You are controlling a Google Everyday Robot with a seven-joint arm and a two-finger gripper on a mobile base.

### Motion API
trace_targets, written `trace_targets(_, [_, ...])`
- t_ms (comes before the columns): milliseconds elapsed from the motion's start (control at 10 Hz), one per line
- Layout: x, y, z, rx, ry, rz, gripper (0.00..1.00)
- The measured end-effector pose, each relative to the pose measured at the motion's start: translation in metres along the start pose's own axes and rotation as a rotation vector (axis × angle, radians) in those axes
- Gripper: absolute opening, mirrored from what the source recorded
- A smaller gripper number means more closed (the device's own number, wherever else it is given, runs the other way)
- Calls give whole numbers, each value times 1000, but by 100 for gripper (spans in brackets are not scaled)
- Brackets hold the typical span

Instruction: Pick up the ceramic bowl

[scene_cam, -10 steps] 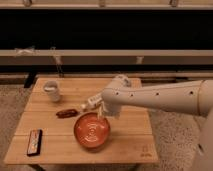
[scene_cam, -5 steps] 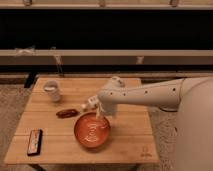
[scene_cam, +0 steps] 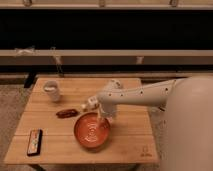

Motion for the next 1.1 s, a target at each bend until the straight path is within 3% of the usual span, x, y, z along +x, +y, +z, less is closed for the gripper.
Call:
trace_targets(300, [-3,2,6,0,-32,-6,57])
trace_targets(800, [-16,7,15,4,-80,8,5])
trace_targets(1000, [-19,10,12,8,-82,19,0])
trace_targets(1100, [-19,13,0,18,-70,25,0])
